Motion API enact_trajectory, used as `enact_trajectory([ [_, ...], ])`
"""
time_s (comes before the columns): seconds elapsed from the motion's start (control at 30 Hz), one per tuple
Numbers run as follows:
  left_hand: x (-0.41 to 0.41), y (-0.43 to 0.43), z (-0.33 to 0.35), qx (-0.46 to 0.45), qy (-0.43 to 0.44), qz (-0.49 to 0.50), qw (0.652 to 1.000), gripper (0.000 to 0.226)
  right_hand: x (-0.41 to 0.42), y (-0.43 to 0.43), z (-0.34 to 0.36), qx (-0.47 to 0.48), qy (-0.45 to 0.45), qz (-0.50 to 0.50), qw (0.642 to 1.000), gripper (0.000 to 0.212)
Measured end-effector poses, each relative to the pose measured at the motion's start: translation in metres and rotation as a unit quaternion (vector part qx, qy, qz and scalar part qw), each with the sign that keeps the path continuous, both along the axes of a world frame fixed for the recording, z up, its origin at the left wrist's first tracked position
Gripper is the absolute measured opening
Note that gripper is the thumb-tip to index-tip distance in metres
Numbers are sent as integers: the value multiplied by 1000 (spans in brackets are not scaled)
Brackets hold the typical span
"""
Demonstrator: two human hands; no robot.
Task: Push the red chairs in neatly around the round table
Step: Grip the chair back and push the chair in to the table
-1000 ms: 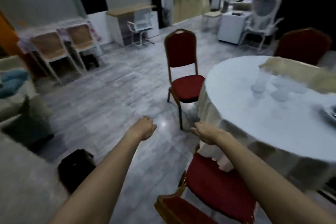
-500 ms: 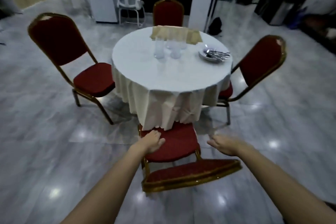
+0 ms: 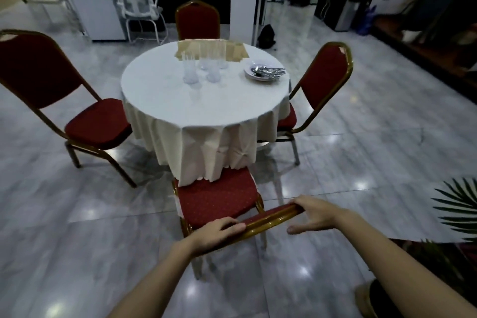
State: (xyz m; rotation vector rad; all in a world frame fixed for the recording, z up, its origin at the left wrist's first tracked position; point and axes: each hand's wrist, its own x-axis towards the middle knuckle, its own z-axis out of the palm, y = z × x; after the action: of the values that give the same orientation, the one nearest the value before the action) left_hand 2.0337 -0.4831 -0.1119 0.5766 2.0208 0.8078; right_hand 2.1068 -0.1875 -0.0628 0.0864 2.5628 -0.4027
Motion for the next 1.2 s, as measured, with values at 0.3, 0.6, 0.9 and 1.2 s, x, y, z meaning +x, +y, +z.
enact_trajectory([
  [0.3,13,-7,-5,4,272,-86,959,48,-10,-1,-13,45,43,33,997,35],
  [0.6,-11,-11,-14,-5,384,-116,916,25,-36,-4,-14,56,39,27,997,35],
  [0.9,-69,-30,5,-220,404,48,887,43,-82,-45,-22,50,107,-18,993,27],
  [1.2,-96,-45,4,-288,421,94,855,25,-92,-64,-27,77,193,24,978,25],
])
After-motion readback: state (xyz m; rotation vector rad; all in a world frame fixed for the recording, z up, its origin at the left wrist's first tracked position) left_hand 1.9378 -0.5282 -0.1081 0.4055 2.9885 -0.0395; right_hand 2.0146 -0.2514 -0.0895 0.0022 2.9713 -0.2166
